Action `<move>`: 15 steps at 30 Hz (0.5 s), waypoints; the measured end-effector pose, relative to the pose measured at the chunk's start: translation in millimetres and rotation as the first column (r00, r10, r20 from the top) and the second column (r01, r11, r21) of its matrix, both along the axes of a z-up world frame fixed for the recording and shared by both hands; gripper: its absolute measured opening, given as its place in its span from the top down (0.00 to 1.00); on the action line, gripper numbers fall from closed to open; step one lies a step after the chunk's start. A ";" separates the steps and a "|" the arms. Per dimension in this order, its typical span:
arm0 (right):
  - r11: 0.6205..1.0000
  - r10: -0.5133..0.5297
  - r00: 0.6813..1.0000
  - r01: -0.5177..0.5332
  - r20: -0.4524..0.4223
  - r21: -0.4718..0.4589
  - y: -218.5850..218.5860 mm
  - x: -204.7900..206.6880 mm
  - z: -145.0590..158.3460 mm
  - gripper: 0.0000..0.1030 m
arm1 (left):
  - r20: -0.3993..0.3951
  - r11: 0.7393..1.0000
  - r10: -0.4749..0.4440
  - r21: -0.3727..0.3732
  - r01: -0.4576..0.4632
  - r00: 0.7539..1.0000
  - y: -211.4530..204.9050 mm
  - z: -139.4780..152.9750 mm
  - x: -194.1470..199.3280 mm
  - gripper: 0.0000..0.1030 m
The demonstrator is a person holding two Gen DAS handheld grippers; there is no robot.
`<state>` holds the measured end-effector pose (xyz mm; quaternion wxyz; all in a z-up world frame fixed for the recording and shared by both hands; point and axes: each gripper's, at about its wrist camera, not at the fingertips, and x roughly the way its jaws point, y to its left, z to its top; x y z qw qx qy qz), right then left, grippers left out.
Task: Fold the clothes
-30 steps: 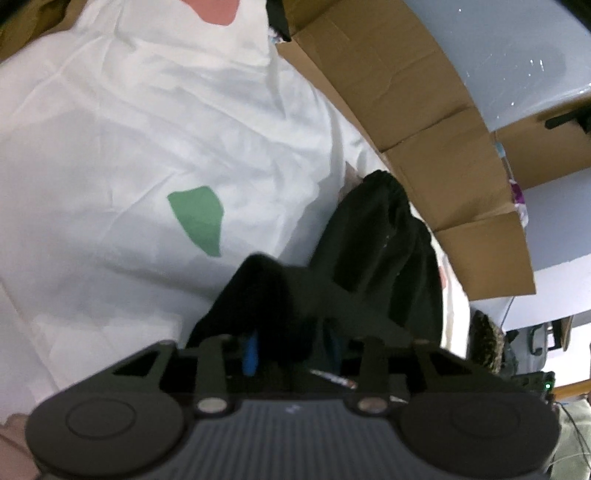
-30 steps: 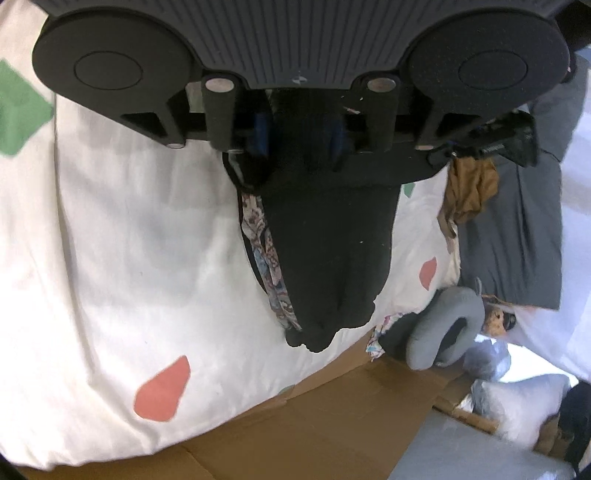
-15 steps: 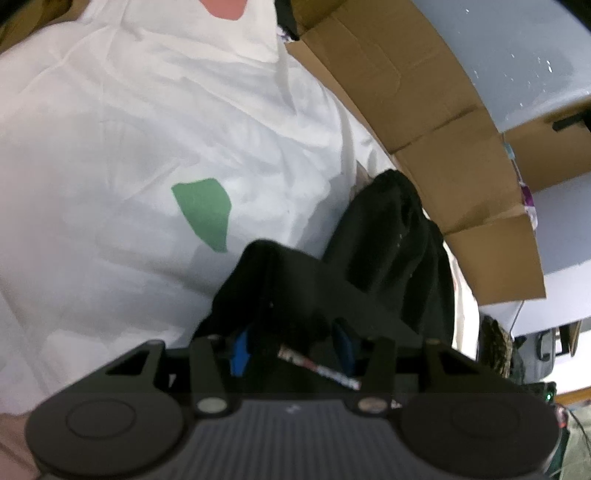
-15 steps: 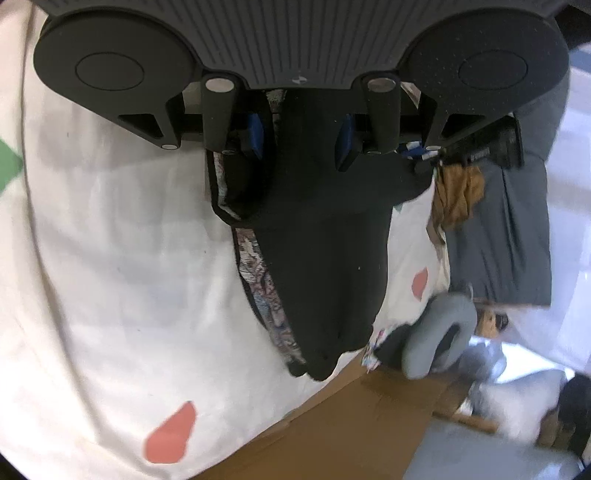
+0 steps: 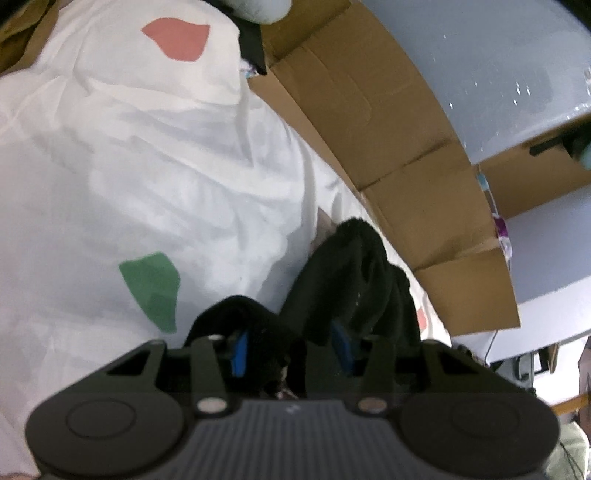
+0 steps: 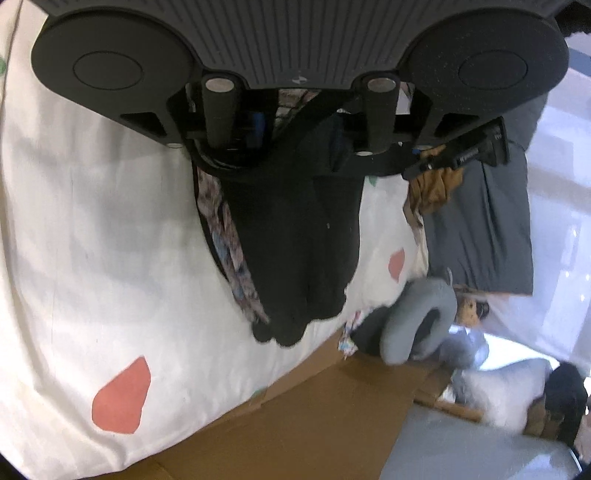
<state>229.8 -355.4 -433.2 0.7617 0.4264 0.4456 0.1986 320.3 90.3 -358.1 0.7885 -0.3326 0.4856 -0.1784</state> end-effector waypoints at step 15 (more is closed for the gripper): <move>0.991 -0.133 0.990 0.134 0.038 -0.009 -25.4 18.1 13.5 0.40 | 0.068 0.997 0.074 0.026 -0.076 0.995 17.7 7.0 4.8 0.54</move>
